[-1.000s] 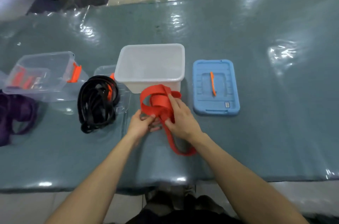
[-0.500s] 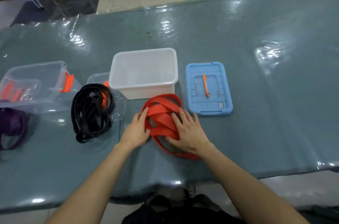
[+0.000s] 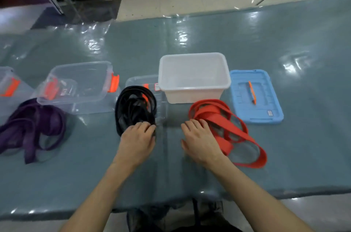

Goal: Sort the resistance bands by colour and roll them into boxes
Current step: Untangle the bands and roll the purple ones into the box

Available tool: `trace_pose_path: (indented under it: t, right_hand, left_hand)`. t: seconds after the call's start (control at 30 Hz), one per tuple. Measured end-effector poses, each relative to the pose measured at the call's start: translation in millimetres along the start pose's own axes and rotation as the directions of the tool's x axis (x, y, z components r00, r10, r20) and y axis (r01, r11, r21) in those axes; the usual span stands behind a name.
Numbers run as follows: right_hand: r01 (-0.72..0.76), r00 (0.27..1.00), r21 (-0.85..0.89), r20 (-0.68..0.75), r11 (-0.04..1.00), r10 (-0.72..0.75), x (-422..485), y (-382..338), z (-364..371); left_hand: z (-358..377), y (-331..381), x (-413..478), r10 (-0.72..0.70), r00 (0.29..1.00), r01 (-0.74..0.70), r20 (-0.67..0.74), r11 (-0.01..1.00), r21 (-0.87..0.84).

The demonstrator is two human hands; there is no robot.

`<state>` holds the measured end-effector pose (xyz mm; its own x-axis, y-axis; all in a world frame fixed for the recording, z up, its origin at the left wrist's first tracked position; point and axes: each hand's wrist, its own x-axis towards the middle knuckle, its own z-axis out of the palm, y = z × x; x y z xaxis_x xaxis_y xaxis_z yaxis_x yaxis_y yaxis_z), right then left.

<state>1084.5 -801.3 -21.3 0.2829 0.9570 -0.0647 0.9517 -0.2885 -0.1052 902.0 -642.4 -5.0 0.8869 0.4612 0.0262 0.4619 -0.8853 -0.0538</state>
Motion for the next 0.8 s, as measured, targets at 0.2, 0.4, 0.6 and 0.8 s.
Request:
trace_pose_path:
  t: [0.2,0.4,0.6,0.8]
  right_hand:
    - [0.05,0.999,-0.01,0.003,0.999,-0.05,63.7,-166.3,1.9]
    - [0.091,0.996,-0.007,0.012,0.996,-0.091,109.0,-306.0,-5.5]
    - [0.152,0.988,-0.019,0.015,0.988,-0.152,148.6,-375.1,-6.1]
    - [0.237,0.971,0.03,0.004,0.971,-0.237,197.9,-439.9,12.5]
  left_hand:
    - [4.6,-155.3,-85.9,-0.073,0.997,0.073,0.02,0.997,-0.018]
    - [-4.1,-279.0,-162.1,-0.123,0.992,0.123,0.005,0.992,-0.009]
    - [2.3,-347.7,-195.6,-0.175,0.984,0.174,-0.042,0.985,-0.017]
    - [10.5,-421.1,-239.6,-0.344,0.939,0.344,-0.006,0.939,0.005]
